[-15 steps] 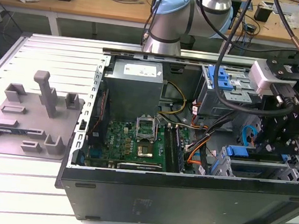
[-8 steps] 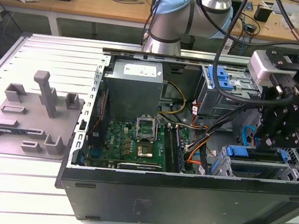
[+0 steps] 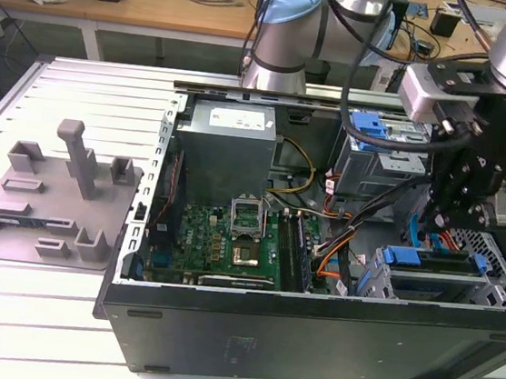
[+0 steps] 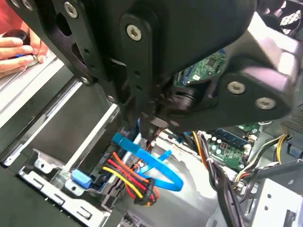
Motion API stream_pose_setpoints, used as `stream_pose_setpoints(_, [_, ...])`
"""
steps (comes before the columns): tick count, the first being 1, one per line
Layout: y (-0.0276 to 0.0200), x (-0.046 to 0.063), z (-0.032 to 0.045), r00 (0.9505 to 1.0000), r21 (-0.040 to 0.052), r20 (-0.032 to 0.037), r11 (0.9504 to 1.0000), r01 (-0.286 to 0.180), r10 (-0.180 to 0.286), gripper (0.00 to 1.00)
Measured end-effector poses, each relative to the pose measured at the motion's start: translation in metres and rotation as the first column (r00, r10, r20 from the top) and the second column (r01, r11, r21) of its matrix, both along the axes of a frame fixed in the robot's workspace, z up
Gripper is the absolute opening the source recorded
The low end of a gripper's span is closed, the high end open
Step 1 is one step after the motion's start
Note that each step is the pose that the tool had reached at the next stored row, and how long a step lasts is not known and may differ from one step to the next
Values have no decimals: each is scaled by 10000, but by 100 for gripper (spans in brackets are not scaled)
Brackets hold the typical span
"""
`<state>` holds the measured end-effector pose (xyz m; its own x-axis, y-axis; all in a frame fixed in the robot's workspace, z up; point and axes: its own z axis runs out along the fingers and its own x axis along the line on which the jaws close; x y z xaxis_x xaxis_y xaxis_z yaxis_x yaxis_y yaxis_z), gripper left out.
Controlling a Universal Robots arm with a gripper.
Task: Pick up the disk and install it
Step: 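Insert the second disk wire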
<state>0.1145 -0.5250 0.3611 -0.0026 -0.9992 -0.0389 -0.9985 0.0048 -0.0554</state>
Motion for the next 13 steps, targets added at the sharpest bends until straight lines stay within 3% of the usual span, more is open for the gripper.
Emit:
stream_pose_setpoints(1, [25, -28, 11, 10000, -5, 19, 10000, -1, 1, 22])
stream_pose_setpoints(3, [71, -64, 26, 10000, -11, 52, 10000, 0, 1, 11])
stream_pose_setpoints(5, [103, -86, 32, 9999, -37, 105, 10000, 0, 0, 11])
stream_pose_setpoints(13, [105, -86, 32, 9999, -39, 109, 10000, 0, 1, 11])
